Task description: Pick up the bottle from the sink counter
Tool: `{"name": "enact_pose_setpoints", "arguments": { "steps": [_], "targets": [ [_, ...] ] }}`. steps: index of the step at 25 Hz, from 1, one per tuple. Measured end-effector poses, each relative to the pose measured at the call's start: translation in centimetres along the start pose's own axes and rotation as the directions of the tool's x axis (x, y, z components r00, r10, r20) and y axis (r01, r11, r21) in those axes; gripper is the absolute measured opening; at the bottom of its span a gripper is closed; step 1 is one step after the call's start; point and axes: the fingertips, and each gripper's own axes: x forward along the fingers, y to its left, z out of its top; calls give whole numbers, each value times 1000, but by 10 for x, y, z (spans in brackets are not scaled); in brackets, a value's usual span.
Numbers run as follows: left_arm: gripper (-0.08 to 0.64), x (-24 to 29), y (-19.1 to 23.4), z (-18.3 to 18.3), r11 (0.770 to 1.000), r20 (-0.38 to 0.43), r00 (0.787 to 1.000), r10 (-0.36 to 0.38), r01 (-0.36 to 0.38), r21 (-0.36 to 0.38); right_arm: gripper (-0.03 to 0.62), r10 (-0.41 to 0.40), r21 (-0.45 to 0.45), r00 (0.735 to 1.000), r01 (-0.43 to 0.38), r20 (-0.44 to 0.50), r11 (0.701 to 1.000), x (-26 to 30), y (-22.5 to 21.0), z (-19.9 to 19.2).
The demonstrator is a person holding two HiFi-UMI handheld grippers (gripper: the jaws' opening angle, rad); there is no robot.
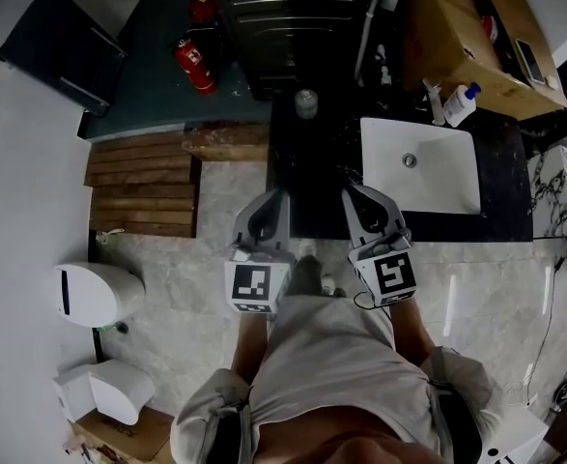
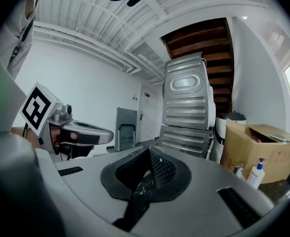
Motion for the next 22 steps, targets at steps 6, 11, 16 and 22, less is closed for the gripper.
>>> {"name": "enact_pose_setpoints", "arguments": {
  "steps": [6, 11, 16, 22],
  "targets": [
    [2, 25, 17, -3, 1000, -23, 1000, -15, 15, -5, -9, -3, 9, 1000, 4, -20, 1000, 26, -9, -1],
    [2, 49, 28, -3, 999, -34, 999, -38, 38, 3, -9, -27, 25, 999, 28, -29, 999, 46, -21, -3],
    [2, 71, 41, -4, 997, -46, 997, -64, 65, 30, -9, -57, 39, 998, 58, -38, 998, 66, -34, -5],
    [2, 97, 58, -14, 995, -62, 994, -91, 93, 35, -8, -86, 44, 995, 88, -47, 995, 92, -46, -11]
  ]
}}
